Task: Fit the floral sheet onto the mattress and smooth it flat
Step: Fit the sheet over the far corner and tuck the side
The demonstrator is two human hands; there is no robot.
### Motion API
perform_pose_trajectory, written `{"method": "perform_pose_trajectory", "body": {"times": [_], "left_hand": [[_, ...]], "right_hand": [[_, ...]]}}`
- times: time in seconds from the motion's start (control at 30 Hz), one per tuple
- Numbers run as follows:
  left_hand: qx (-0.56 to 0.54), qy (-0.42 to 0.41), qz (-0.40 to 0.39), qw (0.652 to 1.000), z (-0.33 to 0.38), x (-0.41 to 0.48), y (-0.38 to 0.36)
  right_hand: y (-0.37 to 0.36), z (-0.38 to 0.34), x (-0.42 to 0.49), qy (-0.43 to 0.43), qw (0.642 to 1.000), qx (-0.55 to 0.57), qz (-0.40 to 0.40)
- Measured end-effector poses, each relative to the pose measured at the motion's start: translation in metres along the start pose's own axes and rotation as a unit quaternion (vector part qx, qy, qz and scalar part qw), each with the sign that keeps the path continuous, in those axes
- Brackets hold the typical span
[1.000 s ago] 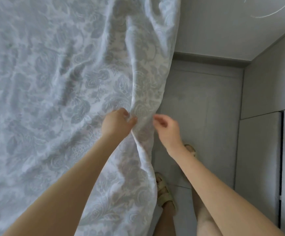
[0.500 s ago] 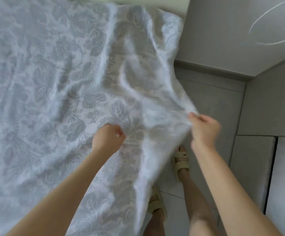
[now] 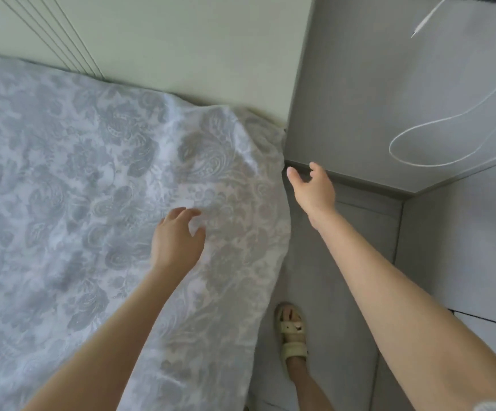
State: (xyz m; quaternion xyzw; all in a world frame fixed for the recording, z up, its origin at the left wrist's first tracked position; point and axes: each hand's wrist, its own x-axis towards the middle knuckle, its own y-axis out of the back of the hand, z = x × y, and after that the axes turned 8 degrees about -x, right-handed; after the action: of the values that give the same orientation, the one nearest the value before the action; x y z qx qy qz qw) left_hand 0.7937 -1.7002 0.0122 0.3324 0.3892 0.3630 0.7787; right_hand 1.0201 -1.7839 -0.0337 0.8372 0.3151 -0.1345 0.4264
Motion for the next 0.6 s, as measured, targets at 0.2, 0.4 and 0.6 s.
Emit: {"method": "perform_pose_trajectory", "body": {"times": [0.2,0.4,0.6], "left_hand": [[-0.04,0.031,0.058,0.997,0.028,0.046,-0.001],[-0.062,0.027,0.091,0.994,0.045,0.081,0.019],[-0.007,-0.009,0.16,0.987,0.052,0.138,0.057]], "right_hand": [[-0.018,-0.044,0.06,-0.108,0.968,0.18,-0.139],[-0.023,-0.061,0.066,0.065,0.994,-0.083,0.018],[0.009,-0.055,0.06,0.23,0.93,-0.109,0.266]]}}
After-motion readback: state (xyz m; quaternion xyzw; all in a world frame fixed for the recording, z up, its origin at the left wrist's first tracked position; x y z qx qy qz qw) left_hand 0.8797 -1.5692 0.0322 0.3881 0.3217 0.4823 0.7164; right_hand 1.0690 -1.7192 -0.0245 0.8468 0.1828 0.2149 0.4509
